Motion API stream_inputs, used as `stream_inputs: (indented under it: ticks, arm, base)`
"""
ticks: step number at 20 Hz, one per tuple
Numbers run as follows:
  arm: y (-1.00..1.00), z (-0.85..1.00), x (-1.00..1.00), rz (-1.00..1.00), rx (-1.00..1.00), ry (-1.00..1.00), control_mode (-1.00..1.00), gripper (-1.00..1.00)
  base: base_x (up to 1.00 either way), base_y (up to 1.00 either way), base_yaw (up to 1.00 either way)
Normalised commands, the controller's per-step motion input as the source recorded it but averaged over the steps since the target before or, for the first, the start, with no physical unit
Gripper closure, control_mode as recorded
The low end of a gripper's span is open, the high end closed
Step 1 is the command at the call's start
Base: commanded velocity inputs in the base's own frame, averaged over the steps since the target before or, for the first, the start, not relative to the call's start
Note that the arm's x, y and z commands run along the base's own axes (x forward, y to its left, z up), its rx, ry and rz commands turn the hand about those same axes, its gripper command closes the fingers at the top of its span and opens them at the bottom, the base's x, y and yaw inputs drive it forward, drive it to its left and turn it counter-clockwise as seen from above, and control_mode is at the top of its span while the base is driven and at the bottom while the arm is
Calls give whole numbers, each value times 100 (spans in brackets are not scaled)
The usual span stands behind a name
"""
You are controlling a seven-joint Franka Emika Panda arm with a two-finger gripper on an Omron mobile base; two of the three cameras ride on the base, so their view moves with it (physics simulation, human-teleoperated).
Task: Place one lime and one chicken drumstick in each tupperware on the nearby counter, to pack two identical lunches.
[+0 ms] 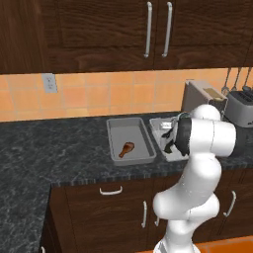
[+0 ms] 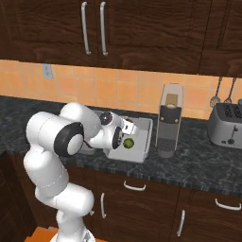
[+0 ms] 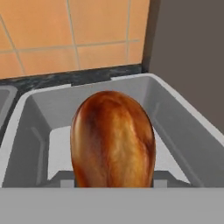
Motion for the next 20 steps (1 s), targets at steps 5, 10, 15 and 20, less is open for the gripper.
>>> stream_inputs:
  ticks: [5,10,15,20]
  arm:
    - [0,-58,15,0,1,2,-100,-100]
    - [0,-4,7,0,6,0,-100,-100]
    - [0,18,20,1,12,-1,-100,-100]
    - [-9,96,-89,1,16,-26,-100,-100]
  base:
    - [0,0,0]
    - [0,0,0]
    - [0,0,0]
    - [0,0,0]
